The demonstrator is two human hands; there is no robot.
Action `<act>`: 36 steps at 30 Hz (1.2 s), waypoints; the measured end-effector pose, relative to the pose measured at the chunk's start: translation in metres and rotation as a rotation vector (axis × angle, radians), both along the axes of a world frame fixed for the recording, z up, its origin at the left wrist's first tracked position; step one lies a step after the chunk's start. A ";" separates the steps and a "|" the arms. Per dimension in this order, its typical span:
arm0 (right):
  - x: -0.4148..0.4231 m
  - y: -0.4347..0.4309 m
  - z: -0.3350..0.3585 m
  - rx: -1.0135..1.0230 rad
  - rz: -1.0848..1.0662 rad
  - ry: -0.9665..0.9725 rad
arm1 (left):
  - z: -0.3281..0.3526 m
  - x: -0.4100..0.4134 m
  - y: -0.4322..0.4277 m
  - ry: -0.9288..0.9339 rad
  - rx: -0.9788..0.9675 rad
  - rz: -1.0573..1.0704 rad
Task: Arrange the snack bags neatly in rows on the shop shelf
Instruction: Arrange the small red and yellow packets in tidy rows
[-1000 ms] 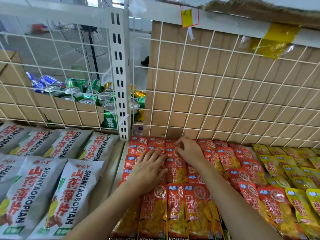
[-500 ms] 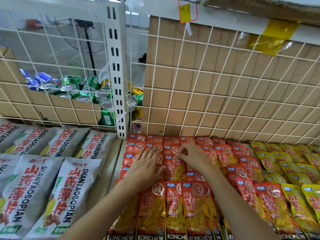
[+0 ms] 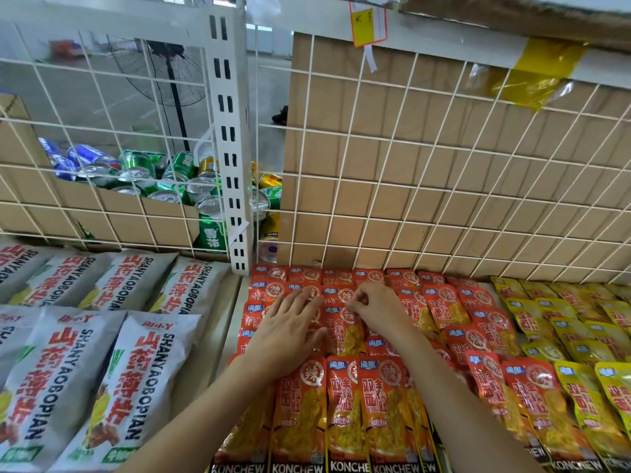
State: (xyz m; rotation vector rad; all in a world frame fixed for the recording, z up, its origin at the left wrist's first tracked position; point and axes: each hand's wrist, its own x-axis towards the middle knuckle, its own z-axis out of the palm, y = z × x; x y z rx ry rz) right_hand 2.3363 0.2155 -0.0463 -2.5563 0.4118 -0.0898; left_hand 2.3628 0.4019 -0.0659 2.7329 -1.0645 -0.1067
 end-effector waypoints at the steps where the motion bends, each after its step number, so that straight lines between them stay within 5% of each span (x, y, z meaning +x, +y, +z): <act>1: 0.000 0.000 -0.001 -0.001 -0.005 -0.002 | 0.001 0.000 0.000 0.001 -0.004 -0.006; 36: 0.033 -0.007 -0.011 -0.001 -0.078 -0.051 | 0.009 -0.003 0.001 0.025 0.020 -0.024</act>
